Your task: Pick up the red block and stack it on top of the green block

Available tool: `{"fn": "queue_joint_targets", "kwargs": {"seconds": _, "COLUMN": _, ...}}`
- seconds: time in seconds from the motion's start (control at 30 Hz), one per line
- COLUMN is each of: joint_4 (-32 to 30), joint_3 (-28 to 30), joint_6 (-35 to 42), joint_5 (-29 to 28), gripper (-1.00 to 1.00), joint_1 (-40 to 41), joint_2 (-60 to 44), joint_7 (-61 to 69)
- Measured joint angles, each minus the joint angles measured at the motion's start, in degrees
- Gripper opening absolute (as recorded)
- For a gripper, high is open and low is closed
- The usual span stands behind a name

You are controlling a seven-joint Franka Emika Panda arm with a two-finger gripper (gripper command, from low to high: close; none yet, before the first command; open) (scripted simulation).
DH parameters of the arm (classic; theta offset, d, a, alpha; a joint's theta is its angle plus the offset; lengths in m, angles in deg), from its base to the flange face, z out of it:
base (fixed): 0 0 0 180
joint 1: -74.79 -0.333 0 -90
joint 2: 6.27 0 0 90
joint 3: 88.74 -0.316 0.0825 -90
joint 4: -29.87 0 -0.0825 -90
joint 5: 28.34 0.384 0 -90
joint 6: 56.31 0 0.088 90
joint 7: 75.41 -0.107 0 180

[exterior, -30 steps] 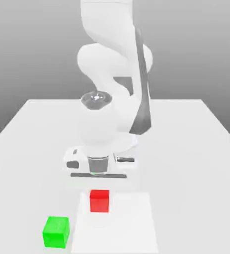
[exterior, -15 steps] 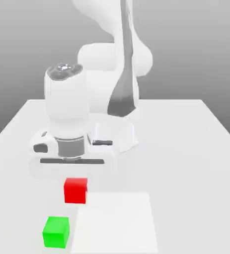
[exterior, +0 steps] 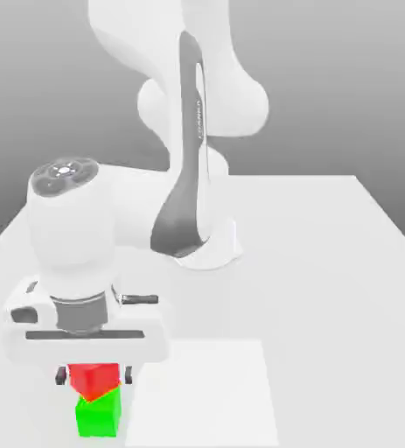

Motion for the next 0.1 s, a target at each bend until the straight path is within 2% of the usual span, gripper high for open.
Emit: {"fn": "queue_joint_targets", "kwargs": {"seconds": 0.1, "joint_4": -0.26, "joint_3": 0.4, "joint_6": 5.19, "joint_5": -1.21, "gripper": 1.0, "joint_1": -0.18, "joint_2": 5.47, "joint_7": -0.88}}
